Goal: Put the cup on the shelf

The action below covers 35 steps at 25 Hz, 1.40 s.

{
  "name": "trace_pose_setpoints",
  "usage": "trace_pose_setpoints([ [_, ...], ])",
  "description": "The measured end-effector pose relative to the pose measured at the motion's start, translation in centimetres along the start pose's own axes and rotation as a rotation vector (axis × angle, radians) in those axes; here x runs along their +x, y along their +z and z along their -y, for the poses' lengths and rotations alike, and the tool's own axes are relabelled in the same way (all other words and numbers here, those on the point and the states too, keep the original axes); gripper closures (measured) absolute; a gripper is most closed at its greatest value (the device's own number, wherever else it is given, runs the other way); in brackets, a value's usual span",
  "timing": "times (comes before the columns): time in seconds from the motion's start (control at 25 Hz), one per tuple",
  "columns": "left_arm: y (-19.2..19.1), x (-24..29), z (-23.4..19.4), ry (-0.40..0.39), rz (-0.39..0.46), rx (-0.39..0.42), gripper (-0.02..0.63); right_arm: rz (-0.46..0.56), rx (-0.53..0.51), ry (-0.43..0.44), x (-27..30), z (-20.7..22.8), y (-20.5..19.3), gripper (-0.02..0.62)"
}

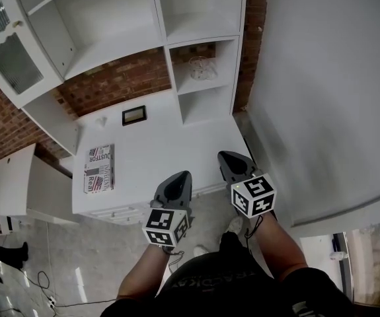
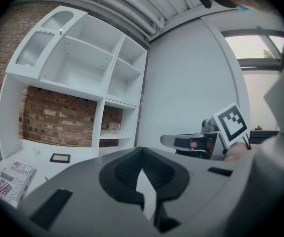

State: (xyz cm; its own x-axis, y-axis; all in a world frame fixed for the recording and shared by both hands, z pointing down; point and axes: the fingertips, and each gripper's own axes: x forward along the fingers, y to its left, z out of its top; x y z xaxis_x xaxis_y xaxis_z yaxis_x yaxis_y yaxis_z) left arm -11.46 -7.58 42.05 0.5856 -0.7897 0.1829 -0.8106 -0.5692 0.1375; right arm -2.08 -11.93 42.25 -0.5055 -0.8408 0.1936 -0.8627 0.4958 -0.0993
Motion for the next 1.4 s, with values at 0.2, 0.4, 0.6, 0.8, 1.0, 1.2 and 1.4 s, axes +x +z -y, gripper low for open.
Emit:
trace_pose_setpoints([
  [0.2, 0.0, -0.6, 0.3, 0.0, 0.008, 0.004, 0.601, 0.004, 0.005, 0.002, -1.3, -0.8, 0.0, 0.595],
  [0.4, 0.3, -0.5, 0.4, 0.002, 0.014, 0.004, 0.601, 0.005, 0.007, 0.008, -1.5, -0.9, 0.1, 0.595],
  [0.6, 0.6, -0.1, 0.2, -0.001, 0.016, 0.003, 0.601, 0.008, 0.003, 0.014, -1.2, -1.0, 0.3, 0.595],
  [0.8, 0.9, 0.4, 0.5, -0.007, 0.023, 0.003, 0.601, 0.005, 0.0, 0.017, -1.3, -0.9, 0.3, 0.595],
  [1.0, 1.0, 0.5, 0.9, -0.01, 0.025, 0.005, 0.601, -0.001, 0.002, 0.013, -1.6, -0.8, 0.0, 0.595],
  [1.2, 0.9, 0.3, 1.1, -0.01, 0.024, 0.007, 0.601, 0.0, 0.007, 0.011, -1.9, -0.7, -0.2, 0.595],
  [1.4, 0.9, 0.2, 1.5, -0.015, 0.026, 0.01, 0.601, 0.003, 0.007, 0.014, -2.3, -1.0, -0.2, 0.595],
])
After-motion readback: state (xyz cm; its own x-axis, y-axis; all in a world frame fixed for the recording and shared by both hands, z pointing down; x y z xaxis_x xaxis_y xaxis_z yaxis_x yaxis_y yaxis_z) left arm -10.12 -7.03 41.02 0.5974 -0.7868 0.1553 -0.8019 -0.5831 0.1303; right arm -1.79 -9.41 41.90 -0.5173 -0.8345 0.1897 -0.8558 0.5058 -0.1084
